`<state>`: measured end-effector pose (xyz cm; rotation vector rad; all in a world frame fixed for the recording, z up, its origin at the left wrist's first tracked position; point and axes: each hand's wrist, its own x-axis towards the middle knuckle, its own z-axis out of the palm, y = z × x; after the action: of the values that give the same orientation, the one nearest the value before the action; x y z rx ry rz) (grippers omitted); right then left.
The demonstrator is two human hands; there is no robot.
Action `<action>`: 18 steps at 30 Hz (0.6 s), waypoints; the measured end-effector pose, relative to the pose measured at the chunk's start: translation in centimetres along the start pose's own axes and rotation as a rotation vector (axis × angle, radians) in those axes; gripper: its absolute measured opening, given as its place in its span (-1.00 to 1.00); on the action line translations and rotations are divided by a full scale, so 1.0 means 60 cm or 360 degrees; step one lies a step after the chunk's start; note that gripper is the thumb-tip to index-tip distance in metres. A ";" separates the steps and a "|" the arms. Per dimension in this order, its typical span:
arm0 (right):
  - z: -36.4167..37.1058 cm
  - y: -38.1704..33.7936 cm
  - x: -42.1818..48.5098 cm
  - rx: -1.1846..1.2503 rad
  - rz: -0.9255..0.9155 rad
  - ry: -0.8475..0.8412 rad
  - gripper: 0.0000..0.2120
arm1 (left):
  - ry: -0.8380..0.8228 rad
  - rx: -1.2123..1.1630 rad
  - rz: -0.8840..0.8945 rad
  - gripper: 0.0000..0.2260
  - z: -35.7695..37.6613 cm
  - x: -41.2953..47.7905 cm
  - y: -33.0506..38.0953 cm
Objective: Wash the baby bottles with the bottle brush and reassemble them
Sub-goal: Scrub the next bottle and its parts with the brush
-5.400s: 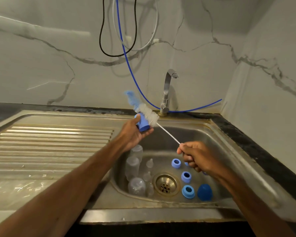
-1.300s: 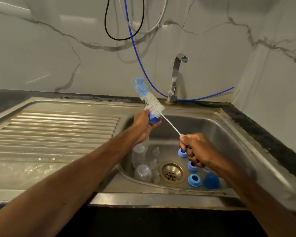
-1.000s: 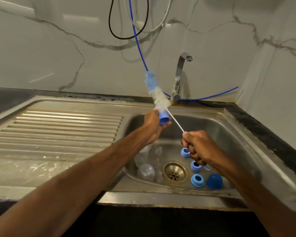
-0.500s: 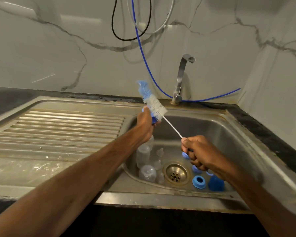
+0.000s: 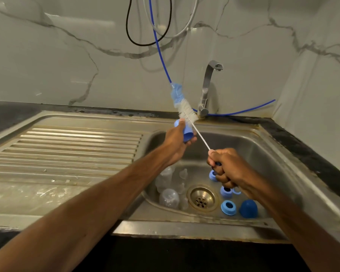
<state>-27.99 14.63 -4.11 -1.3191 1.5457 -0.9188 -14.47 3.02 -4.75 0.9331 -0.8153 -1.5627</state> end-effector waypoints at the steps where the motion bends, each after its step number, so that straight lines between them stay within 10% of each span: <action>1: 0.000 -0.001 -0.002 0.0019 0.0001 -0.0018 -0.63 | -0.0029 -0.0069 -0.0004 -0.69 0.001 0.000 0.003; 18: -0.004 0.008 -0.005 -0.0076 0.0015 0.0019 -0.64 | -0.0081 -0.0259 -0.0046 -0.67 -0.025 0.005 0.014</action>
<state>-28.34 14.99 -4.42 -1.3410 1.5903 -0.8906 -12.77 2.52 -4.74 0.7934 -0.7011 -1.6572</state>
